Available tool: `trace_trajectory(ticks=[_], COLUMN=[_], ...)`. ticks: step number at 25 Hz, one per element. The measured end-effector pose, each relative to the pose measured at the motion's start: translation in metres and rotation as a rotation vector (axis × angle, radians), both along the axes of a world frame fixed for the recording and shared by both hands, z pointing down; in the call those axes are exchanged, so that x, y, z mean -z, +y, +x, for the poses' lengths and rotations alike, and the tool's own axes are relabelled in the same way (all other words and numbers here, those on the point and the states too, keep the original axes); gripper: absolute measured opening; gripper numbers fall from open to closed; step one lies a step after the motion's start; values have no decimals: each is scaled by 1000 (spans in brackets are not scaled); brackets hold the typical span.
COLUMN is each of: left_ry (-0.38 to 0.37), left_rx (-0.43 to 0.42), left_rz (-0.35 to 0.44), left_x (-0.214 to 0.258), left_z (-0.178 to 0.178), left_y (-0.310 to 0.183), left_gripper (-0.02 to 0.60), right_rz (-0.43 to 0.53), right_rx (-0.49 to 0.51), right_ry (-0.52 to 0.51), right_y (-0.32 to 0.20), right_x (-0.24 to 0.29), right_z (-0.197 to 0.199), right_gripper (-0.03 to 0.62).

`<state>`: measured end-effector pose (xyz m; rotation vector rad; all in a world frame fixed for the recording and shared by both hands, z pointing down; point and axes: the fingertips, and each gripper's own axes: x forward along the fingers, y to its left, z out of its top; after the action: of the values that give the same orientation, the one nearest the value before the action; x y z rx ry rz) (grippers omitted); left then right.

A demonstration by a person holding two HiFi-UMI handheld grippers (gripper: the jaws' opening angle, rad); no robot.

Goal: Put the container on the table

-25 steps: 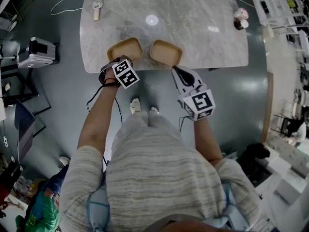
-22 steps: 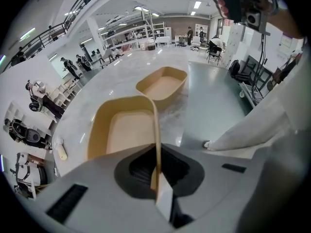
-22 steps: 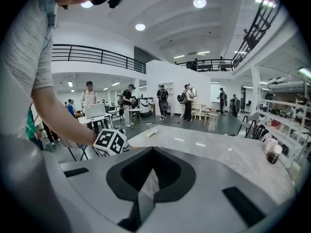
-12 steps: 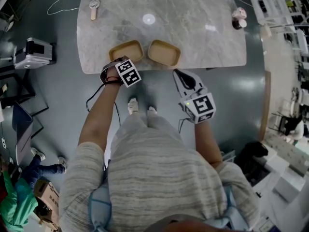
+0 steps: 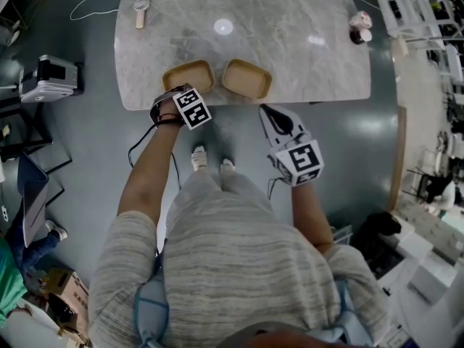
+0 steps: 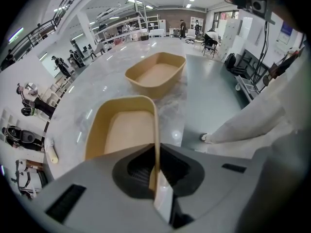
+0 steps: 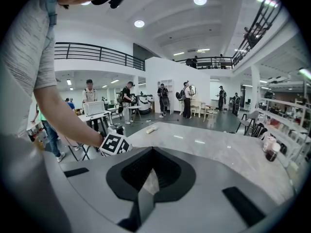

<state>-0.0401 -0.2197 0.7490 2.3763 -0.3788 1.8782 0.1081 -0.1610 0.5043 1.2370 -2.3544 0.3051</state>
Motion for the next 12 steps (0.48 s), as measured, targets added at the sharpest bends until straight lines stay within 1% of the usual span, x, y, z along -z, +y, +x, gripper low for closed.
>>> trace_trajectory(ticks=[6,8,9,11,12], left_ry=[10,17,20,26,30], left_rx=[9,15,17,20,21], left_rz=[-3,2,2,4,7], left_x=[-2,-1,-1,0,0], left_z=[1,1,1,1,1], left_y=[-1,-2,-2,-3,-4], left_gripper=[5,19,41,44,57], right_rz=[-1,17,20,3,-5], right_rx=[10,10,9,8,9], right_ry=[-23,-16,-12,-16,-20], right_y=[-3,-5,-5,-5,-4], right_x=[6,3,3,3,4], right_z=[-9,-5,-4,-6,-8], right_gripper=[2,2,2,2,2])
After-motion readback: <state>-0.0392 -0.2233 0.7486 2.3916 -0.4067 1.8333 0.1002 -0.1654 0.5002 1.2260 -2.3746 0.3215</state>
